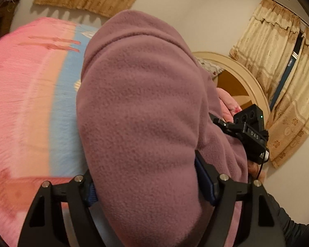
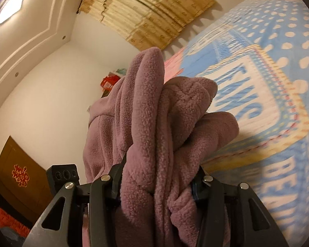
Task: Fold large clothes
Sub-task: 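Lift the folded jacket with both tools and carry it onto the pink bedspread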
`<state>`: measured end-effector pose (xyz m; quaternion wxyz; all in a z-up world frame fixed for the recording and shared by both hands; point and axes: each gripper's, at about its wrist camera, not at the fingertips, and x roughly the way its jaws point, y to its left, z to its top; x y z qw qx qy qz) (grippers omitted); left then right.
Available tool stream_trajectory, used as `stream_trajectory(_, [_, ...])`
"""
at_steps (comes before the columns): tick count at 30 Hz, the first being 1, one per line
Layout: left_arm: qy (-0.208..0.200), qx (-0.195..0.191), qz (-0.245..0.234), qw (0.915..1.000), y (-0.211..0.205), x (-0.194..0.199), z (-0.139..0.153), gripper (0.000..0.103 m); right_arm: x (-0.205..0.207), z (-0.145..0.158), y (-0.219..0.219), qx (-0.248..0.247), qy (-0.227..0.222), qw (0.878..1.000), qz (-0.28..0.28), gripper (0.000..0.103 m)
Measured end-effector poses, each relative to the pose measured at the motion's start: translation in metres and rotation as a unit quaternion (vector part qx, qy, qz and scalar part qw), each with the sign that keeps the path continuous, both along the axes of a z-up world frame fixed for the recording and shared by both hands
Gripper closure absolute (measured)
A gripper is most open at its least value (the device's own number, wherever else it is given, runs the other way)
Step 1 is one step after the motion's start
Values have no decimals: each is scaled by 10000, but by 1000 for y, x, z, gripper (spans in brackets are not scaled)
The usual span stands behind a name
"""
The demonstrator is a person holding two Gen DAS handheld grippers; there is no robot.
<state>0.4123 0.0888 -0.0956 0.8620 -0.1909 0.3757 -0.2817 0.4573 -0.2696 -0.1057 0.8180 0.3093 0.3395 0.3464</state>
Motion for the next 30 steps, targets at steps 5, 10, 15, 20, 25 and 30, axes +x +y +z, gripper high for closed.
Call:
stream_trajectory(5, [-29, 58, 486, 9988, 29, -33, 10, 25, -12, 9, 50, 46, -28, 9990, 433, 56])
stream_trajectory(10, [-73, 51, 974, 9952, 61, -66, 14, 25, -25, 15, 113, 97, -21, 9953, 958, 56])
stream_trajectory(15, [-48, 82, 1472, 9891, 97, -98, 12, 25, -37, 13, 177, 98, 38, 9893, 1455, 56])
stream_trajectory(20, [68, 125, 1957, 9806, 129, -120, 5, 25, -49, 4, 245, 101, 185, 9806, 1951, 56])
stream_trajectory(25, [275, 262, 2392, 9702, 154, -132, -2, 25, -54, -12, 302, 139, 449, 9714, 2327, 56])
stream_trajectory(30, [406, 375, 2714, 9609, 183, -142, -11, 25, -53, -24, 352, 120, 651, 9621, 2644, 56])
